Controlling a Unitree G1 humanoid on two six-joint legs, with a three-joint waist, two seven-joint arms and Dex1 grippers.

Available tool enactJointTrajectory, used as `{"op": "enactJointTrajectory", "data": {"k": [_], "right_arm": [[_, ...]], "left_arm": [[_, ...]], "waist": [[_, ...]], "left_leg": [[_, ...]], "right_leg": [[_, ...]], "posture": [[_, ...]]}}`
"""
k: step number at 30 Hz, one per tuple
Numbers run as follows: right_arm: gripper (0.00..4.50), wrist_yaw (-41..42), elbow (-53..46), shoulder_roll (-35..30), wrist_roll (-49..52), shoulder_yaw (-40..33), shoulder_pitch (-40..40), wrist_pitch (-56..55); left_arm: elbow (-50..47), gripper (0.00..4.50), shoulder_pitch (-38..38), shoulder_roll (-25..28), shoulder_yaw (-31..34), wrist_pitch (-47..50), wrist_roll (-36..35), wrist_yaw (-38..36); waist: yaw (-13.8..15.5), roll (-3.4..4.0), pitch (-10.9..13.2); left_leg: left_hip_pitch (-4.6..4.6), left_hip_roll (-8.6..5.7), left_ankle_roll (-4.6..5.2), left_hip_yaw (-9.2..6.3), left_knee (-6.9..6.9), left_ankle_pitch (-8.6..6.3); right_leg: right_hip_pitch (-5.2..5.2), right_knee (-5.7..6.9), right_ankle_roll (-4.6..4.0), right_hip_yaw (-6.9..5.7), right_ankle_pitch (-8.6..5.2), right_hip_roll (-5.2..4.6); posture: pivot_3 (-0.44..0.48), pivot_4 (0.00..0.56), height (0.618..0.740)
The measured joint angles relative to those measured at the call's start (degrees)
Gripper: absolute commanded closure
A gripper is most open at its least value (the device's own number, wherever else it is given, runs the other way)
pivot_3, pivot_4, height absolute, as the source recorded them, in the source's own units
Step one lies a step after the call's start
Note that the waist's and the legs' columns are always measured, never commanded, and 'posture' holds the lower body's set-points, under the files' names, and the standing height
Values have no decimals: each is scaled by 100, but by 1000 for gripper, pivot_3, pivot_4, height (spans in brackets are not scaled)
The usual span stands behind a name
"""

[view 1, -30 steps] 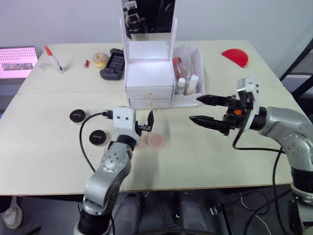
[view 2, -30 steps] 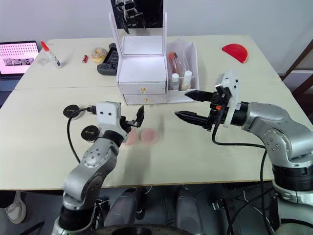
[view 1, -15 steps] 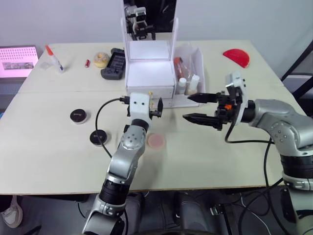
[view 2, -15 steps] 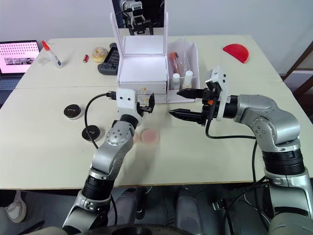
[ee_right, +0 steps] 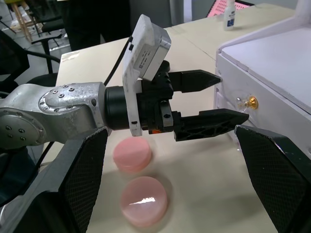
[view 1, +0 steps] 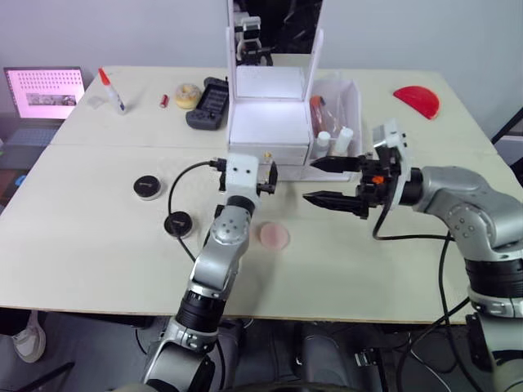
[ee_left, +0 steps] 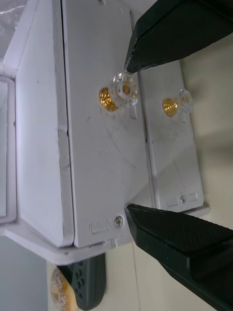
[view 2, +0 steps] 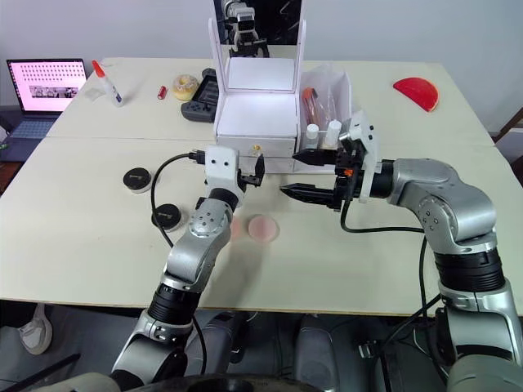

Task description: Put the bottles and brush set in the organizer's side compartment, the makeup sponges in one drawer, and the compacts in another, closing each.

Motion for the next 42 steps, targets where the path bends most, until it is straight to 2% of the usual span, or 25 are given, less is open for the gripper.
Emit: {"op": "enactJointTrajectory", "data": {"k": [11,29,32,39,42], "right_arm": [[81,18,-69,-58,67,-99,57,122],[81,-103,-209,-53,185,-216,166,220],[0,-120,-216,-51,203,-216,166,228],[0,-148,-233,-58,220,-249,173,234],[0,-149,-244,-57,224,-252,173,234]], "left_arm": [[417,0,-199,-327,-243,-75,492,136],[418,0,-207,-341,-234,-222,604,-4],[418,867,-228,-360,-233,-235,603,-49],[417,4477,-304,-433,-196,-346,612,-135],[422,4477,-331,-443,-208,-351,612,-164]], "waist": [[112,0,0],[135,0,0],[138,0,0],[137,0,0],[146,0,0]], "left_leg": [[0,2,0,7,1,0],[-2,3,0,10,1,0],[-3,3,0,11,1,0],[-3,2,0,12,-4,0],[-3,2,0,14,-2,0]], "right_leg": [[-3,-2,-2,3,3,4],[-4,-8,-4,4,7,6],[-3,-9,-4,4,7,6],[-2,-17,-11,4,12,6],[2,-21,-7,2,14,5]], "posture": [[0,150,737],[0,150,737],[0,150,737],[0,150,737],[0,150,737]]}}
